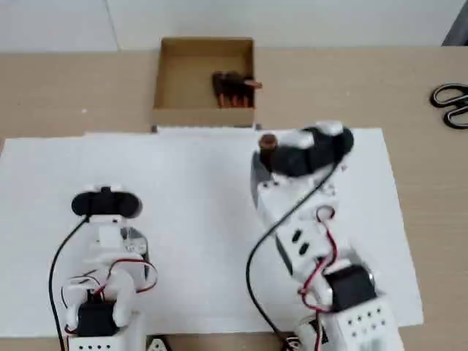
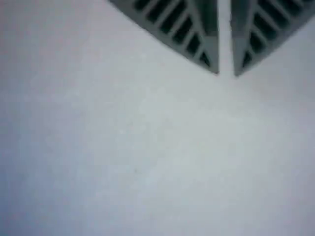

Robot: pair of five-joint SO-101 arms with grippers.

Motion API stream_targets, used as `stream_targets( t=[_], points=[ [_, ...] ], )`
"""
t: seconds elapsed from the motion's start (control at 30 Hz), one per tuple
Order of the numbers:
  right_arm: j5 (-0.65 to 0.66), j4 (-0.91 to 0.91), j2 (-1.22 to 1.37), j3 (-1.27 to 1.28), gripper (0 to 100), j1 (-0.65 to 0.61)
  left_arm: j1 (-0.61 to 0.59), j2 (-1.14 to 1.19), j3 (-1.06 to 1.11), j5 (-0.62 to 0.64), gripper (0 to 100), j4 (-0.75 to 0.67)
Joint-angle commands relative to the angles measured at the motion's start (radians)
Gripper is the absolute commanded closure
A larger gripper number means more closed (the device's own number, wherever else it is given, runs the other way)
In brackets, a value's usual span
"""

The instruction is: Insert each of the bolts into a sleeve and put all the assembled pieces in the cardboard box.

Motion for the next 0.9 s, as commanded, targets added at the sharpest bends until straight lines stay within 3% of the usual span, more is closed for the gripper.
stream_targets(
  t=[0.0,0.47,0.87],
  points=[
    [-0.011,-0.094,0.186,-0.169,99.5,0.008,-0.002,-0.008,-0.004,-0.002,99,-0.018],
    [0.103,-0.466,0.819,-0.526,99.5,0.01,-0.002,-0.008,-0.004,-0.002,99,-0.018],
    [0.118,-0.507,1.377,-1.034,99.5,0.01,-0.002,-0.008,-0.004,-0.002,99,-0.018]
  ],
)
